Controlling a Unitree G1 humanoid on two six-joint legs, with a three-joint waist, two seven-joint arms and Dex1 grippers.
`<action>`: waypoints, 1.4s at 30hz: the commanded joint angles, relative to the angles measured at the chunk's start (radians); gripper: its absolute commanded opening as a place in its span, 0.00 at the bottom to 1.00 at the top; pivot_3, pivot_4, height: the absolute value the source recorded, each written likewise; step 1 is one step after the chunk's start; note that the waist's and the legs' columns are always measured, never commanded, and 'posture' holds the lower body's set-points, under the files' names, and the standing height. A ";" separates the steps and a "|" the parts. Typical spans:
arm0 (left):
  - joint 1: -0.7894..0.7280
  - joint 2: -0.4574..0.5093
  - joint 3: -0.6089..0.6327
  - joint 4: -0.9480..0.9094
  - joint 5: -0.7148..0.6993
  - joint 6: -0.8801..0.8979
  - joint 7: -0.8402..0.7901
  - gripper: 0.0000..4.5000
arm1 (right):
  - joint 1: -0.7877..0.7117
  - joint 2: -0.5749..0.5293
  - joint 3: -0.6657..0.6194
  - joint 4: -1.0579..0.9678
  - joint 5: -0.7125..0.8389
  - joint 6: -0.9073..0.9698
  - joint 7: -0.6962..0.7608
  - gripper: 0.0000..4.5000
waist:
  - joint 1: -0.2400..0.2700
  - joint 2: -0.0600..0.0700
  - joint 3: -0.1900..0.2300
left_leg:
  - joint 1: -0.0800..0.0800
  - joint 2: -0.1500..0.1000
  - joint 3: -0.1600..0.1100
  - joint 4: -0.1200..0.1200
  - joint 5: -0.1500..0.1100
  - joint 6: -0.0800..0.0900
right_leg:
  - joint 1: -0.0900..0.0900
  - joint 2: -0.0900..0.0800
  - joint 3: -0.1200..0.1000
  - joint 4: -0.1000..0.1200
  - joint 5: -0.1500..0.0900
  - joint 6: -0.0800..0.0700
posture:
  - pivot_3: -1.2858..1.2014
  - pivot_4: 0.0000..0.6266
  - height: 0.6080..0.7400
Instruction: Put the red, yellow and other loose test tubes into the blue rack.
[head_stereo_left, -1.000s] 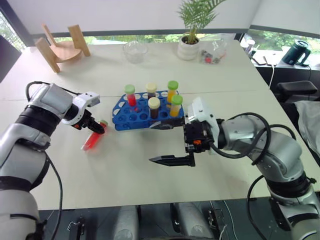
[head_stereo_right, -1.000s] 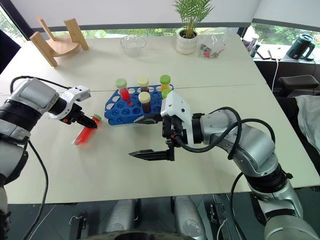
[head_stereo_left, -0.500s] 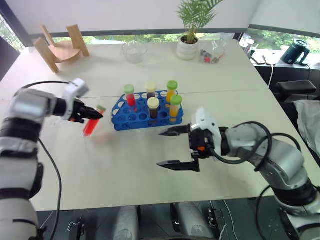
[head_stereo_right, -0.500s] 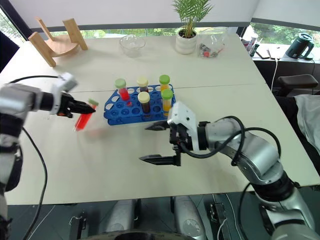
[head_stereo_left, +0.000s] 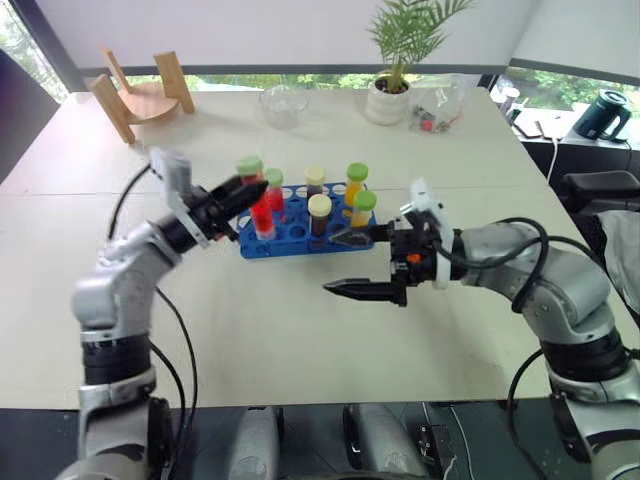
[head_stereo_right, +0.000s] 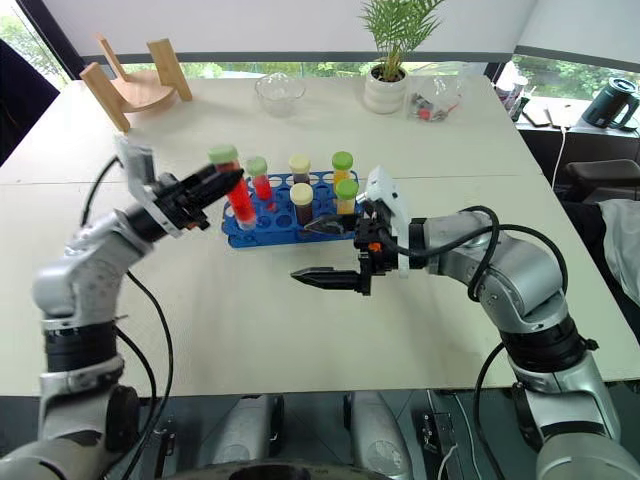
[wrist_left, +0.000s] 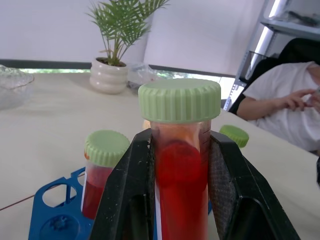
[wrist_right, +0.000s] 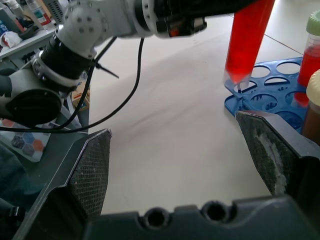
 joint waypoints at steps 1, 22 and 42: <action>0.005 -0.036 -0.024 0.070 0.050 -0.157 0.013 0.19 | -0.036 -0.014 -0.021 -0.014 0.017 0.020 0.016 0.97 | 0.001 0.000 0.000 | 0.000 0.000 0.000 0.000 0.000 0.000 | 0.000 0.000 0.000 0.000 0.000 0.000 | 0.52 0.24 1.00; -0.012 -0.021 -0.142 0.257 0.137 -0.401 -0.042 0.30 | -0.016 0.004 -0.046 -0.049 0.024 0.066 -0.063 0.97 | 0.000 0.000 0.000 | -0.001 -0.001 0.000 -0.001 0.000 0.000 | 0.000 0.000 0.000 -0.001 0.000 0.000 | 0.52 0.24 1.00; 0.522 0.593 -0.010 -0.247 -0.040 0.105 -0.288 0.96 | 0.281 -0.115 -0.014 0.039 -0.084 -0.042 0.050 0.97 | -0.014 0.001 0.001 | -0.002 0.001 0.002 -0.005 -0.002 0.002 | 0.001 -0.001 0.000 -0.014 -0.003 -0.005 | 0.52 0.24 1.00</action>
